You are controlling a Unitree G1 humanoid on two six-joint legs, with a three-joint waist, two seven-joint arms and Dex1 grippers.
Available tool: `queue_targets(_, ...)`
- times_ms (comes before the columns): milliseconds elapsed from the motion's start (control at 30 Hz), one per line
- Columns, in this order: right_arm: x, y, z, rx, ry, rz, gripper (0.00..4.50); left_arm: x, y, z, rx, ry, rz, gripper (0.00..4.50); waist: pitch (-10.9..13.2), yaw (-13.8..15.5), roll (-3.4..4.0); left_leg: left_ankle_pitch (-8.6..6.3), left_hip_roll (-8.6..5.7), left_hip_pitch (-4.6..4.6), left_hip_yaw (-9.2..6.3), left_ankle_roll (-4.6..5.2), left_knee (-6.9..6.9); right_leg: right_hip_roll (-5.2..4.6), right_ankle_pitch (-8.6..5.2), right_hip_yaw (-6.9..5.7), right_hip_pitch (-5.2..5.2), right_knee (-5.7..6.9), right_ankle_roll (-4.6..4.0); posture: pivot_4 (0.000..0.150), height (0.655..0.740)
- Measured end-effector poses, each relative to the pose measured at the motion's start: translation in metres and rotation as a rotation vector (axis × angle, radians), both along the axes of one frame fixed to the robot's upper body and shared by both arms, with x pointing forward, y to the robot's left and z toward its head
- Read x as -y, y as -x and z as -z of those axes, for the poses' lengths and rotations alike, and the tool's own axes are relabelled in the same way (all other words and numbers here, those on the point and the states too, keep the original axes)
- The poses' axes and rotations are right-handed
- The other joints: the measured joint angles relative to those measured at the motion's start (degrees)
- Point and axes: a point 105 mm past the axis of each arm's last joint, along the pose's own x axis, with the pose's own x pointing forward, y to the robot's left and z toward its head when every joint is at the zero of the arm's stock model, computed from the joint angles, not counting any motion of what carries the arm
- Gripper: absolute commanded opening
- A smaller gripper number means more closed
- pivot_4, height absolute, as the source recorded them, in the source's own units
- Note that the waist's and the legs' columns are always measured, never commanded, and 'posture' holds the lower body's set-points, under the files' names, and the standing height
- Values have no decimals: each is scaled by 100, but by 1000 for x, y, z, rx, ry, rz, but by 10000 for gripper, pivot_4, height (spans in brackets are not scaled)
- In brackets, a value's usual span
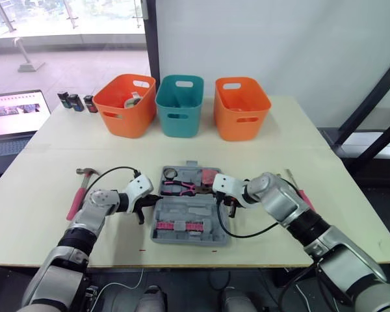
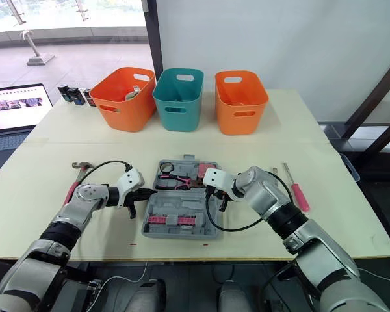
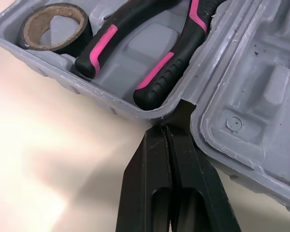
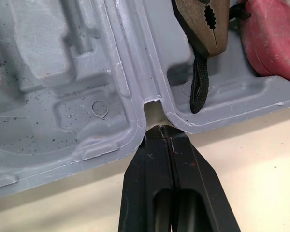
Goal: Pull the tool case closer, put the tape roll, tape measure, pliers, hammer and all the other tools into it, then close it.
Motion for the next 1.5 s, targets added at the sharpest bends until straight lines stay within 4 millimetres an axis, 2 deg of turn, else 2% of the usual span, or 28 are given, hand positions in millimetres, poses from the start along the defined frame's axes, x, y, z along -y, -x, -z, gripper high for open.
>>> queue_targets(567, -20, 8, 1, 0, -25, -7, 0, -14, 17, 3, 1, 9, -48, 333, 0, -169, 0, -1, 1, 0, -2, 0, -18, 1, -6, 0, -9, 2, 11, 1500, 7400)
queue_targets(933, -21, 9, 1, 0, -21, -13, 0, -14, 26, 6, -23, 31, -71, 333, 0, -163, 1, -1, 1, 0, -1, 0, -19, 0, -8, 1, -8, 2, 11, 1500, 7400)
queue_targets(1500, -21, 10, 1, 6, -16, -14, 0, -15, 27, 6, -27, 30, -76, 333, -1, -159, 1, -1, 1, 1, -1, 0, -19, 0, -8, 1, -8, 2, 11, 1500, 7400)
